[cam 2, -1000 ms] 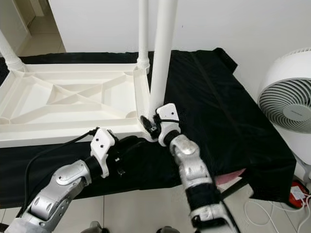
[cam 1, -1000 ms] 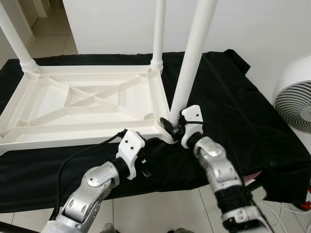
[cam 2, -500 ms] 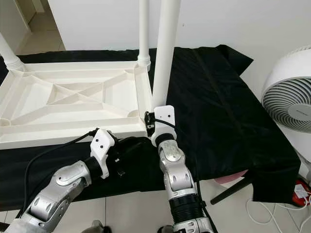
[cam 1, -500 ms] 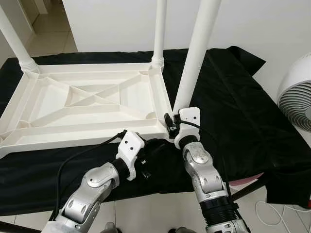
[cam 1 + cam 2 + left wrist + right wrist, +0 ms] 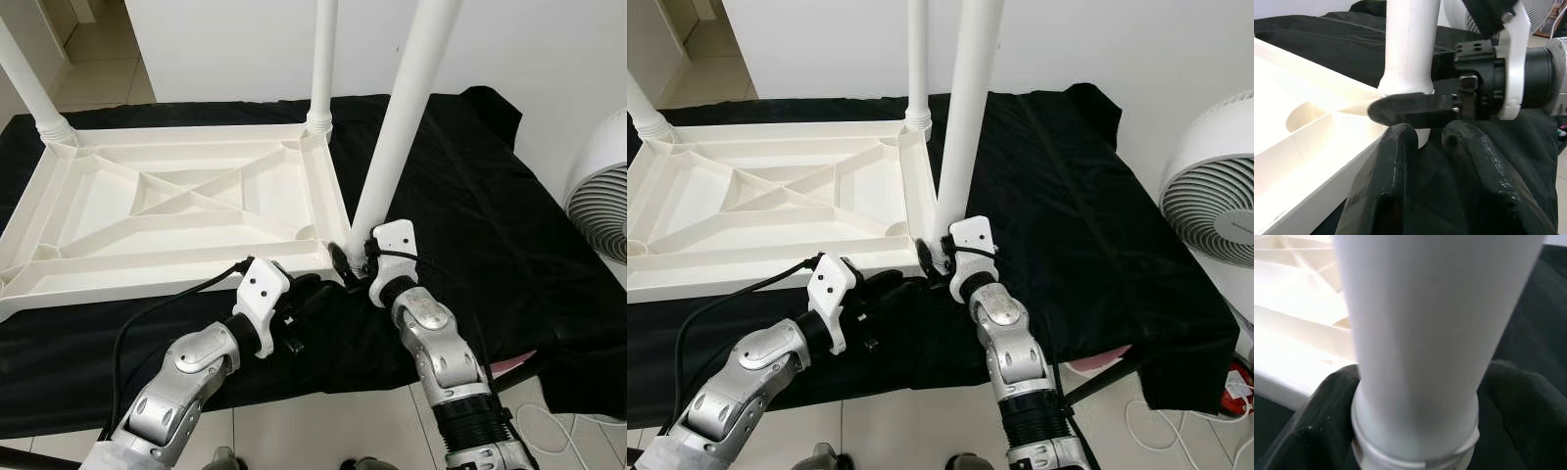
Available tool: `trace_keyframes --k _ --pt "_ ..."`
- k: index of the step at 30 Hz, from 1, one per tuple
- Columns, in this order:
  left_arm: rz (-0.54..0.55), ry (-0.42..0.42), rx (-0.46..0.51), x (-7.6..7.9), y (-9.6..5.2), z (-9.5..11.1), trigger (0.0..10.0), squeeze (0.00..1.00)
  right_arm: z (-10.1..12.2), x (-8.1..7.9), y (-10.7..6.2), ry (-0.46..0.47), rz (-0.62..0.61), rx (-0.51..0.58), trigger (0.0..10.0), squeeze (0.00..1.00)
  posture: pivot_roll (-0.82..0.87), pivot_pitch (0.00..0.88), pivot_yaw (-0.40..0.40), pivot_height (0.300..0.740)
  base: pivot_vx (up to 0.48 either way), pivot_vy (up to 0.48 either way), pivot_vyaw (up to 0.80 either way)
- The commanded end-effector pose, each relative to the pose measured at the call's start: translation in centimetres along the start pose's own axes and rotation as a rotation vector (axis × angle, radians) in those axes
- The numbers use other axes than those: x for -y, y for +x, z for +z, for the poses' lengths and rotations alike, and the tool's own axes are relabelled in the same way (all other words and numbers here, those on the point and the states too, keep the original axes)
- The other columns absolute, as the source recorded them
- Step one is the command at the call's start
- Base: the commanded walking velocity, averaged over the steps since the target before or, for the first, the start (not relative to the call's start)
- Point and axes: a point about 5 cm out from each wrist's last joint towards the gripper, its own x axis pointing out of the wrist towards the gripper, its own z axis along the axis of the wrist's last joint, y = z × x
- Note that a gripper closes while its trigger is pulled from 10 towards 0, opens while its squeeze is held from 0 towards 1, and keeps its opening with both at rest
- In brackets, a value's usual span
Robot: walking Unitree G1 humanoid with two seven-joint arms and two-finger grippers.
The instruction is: Building children table
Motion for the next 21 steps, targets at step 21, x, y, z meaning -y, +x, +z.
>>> trace_keyframes --k 21 --pt "-0.095 -0.005 -0.010 0.5 0.1 0.0 10.0 0.00 0.8 2.8 1.6 -0.169 0.358 0.020 10.0 0.00 -0.02 0.054 -0.005 0.740 0.000 0.000 0.00"
